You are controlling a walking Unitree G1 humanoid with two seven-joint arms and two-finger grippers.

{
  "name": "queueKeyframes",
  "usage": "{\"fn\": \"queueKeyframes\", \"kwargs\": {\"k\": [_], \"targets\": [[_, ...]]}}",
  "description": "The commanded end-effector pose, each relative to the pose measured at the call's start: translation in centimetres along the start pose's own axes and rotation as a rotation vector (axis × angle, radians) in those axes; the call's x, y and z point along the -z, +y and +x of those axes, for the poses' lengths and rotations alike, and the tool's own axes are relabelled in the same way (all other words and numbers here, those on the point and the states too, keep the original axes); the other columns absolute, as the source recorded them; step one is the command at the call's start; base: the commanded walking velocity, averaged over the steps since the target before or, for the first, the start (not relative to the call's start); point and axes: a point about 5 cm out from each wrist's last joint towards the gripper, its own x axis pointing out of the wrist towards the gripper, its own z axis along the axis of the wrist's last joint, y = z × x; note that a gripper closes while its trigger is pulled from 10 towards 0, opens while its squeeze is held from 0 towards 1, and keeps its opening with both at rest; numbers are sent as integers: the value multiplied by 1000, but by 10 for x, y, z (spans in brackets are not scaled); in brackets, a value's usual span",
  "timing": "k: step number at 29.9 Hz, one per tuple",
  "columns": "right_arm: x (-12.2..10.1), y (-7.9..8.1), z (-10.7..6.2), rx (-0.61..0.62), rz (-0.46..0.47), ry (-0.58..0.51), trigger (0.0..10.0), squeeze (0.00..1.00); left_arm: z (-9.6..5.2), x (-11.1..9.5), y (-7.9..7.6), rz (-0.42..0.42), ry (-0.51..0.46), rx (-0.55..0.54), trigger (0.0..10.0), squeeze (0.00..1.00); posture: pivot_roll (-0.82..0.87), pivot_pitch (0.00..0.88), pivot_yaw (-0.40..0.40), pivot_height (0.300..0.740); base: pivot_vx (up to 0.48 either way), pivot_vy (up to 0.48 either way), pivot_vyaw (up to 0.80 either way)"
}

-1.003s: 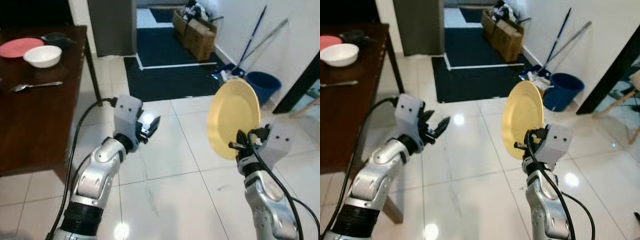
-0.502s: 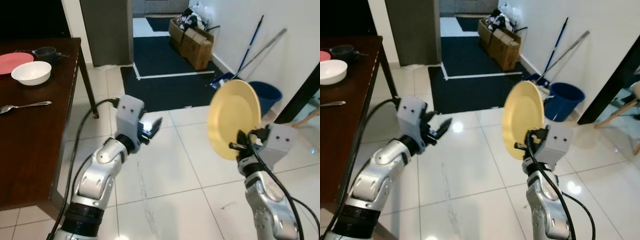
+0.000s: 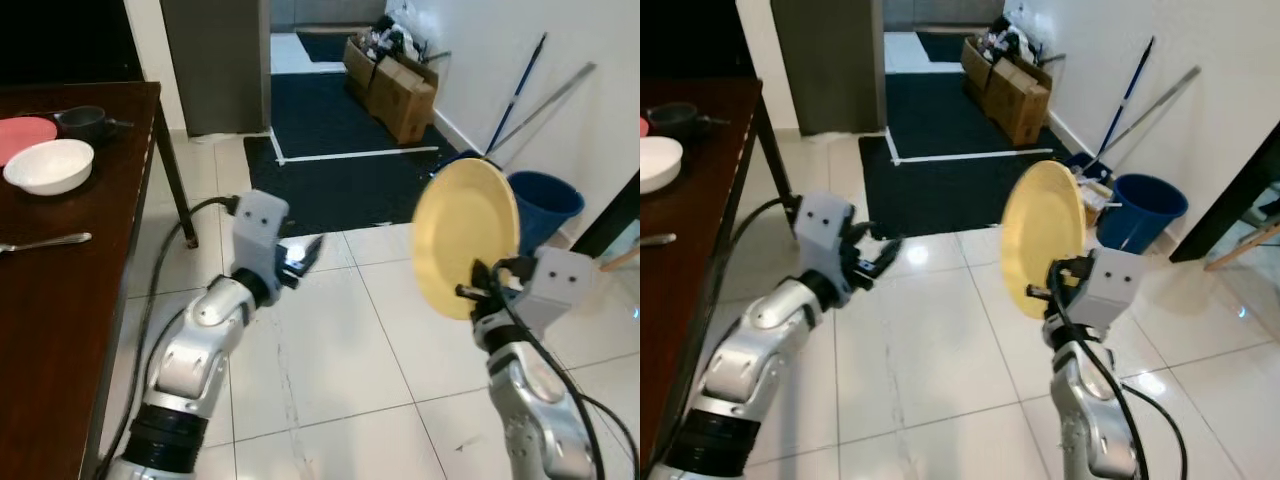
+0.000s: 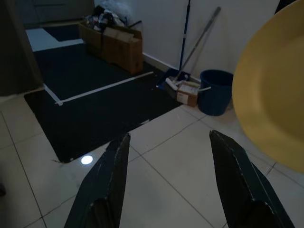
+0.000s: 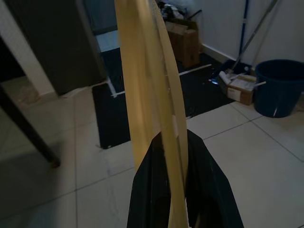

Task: Setting the table

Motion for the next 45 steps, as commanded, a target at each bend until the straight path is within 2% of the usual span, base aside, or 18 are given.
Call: {"fn": "queueKeyframes", "kwargs": {"k": [1,9,22,34,45], "targets": [[-1,-5,-2,16,-2,-9,10000,0,1,2,-6,-6,8,23,10000,0,-23,165,52,740,480,0,0],[-1,-5,-2,16,-5,-10,10000,0,1,2,-8,-6,7,27,10000,0,-22,162,52,740,480,0,0],[0,-3,-1,11,-4,-10,10000,0,-2,5,-22,-17,8,68,10000,0,-19,153,51,740,480,0,0],[0,-2,0,6,-7,-12,10000,0,-1,6,-26,-22,8,79,10000,0,-19,142,53,740,480,0,0],[-1,-2,0,-2,-6,-17,10000,0,-5,8,-31,-57,33,81,10000,0,-18,142,53,740,84,0,0]]}}
